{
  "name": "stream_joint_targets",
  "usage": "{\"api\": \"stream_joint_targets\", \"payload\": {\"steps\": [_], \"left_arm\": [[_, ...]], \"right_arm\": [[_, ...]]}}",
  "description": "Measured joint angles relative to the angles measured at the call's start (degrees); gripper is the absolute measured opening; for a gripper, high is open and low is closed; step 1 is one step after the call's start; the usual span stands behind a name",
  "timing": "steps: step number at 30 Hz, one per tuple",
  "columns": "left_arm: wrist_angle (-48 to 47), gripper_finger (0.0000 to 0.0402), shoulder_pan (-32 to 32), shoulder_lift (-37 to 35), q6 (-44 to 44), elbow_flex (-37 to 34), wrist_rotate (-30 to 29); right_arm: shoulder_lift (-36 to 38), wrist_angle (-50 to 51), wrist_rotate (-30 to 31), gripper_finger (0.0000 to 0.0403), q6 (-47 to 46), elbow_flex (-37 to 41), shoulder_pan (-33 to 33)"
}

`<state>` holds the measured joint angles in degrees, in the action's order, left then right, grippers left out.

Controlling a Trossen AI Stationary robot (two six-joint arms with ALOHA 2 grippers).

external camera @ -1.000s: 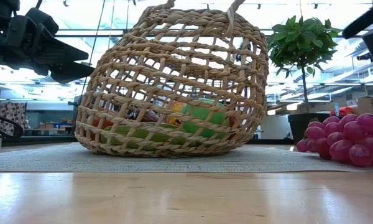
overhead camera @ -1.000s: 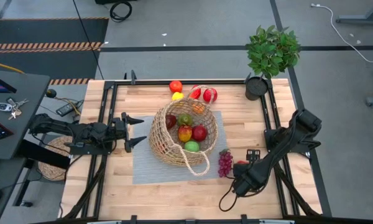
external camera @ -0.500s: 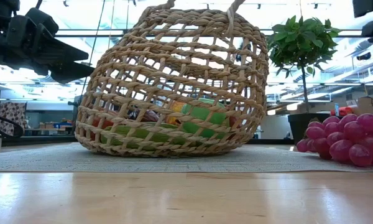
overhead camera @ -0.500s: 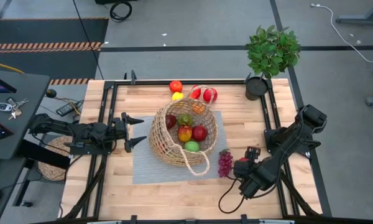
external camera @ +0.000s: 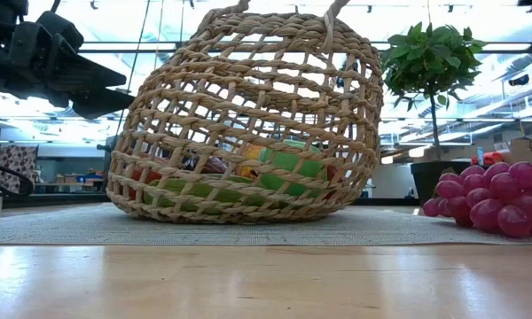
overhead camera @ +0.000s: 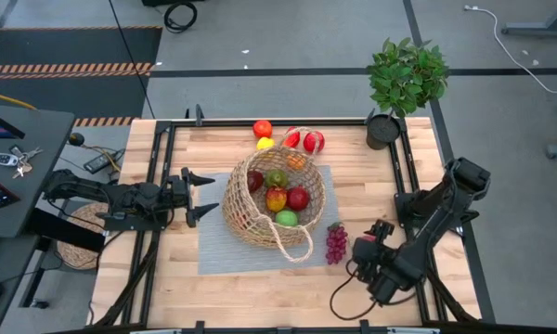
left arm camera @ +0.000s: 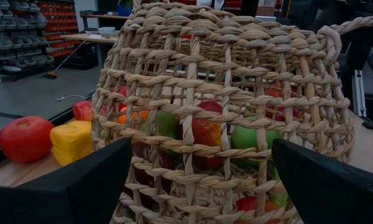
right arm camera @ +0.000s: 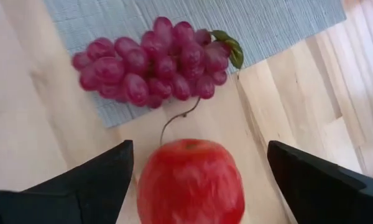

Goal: Build produce basket
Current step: Put the bottom red apple into the mesh basket

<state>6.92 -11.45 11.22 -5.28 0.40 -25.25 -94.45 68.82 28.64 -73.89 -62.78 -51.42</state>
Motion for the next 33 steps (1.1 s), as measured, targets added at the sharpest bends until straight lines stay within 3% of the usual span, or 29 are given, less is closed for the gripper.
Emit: {"api": "stream_joint_targets", "payload": {"steps": [6, 11, 17, 22, 30, 33], "left_arm": [[0.0, 0.0394, 0.0, 0.0, -0.02, 0.0, 0.01], [-0.02, 0.0394, -0.01, 0.0, -0.02, 0.0, 0.01], [-0.02, 0.0394, 0.0, 0.0, 0.0, 0.0, 0.01], [0.0, 0.0394, -0.01, 0.0, 0.0, 0.0, 0.01], [-0.02, 0.0394, 0.01, 0.0, 0.0, 0.0, -0.01], [-0.01, 0.0394, 0.0, 0.0, -0.02, 0.0, 0.01]], "right_arm": [[2.08, 0.77, 3.46, 0.0382, -5.57, 0.22, -3.91], [4.73, -1.74, 8.18, 0.0382, -13.67, 5.54, -6.38], [5.11, -15.45, 11.62, 0.0383, -18.33, 13.84, -6.12], [5.01, -22.71, 10.46, 0.0383, -18.7, 16.93, -4.95], [4.96, -19.81, 8.91, 0.0383, -19.01, 17.19, -4.24], [4.96, -15.52, 5.76, 0.0382, -16.93, 15.0, -4.26]]}}
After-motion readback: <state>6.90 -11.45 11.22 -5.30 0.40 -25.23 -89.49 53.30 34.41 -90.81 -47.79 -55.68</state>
